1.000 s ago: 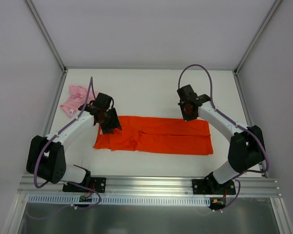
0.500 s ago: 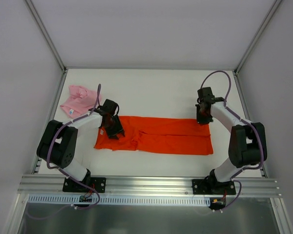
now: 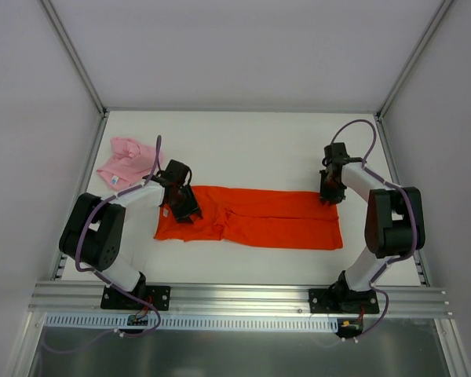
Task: Fold and stack the t-shirts
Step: Fold the other side of the tshirt into a rectangle, then rotate the tshirt 90 degrees
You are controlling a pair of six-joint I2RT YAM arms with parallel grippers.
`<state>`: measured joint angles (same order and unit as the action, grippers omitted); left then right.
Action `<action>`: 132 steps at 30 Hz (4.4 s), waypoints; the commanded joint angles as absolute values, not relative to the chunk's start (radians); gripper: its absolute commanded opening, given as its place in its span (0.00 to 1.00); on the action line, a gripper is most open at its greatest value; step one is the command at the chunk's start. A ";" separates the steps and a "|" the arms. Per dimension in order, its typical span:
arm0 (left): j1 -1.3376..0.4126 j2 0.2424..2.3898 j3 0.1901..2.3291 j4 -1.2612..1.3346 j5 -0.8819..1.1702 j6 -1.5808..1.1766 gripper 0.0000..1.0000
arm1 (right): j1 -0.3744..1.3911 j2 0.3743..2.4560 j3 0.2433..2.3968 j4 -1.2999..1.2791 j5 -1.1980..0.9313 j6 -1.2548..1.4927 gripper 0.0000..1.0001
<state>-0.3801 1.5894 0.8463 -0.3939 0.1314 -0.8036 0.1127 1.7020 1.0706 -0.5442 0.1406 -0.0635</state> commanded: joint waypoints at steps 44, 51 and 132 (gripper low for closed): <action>-0.390 1.643 0.784 -0.377 0.078 -0.781 0.39 | 0.034 1.761 1.126 -0.537 0.156 -0.117 0.01; -0.391 1.641 0.779 -0.377 0.077 -0.779 0.39 | 0.032 1.721 1.172 -0.563 0.173 -0.140 0.01; -0.327 1.966 1.366 -0.414 -0.011 -0.624 0.41 | 0.575 1.548 0.824 -0.635 0.380 0.721 0.47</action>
<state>-0.3382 1.9339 1.2976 -0.4065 0.0208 -0.7006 0.5137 1.5738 0.8780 -0.5789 0.3759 0.5842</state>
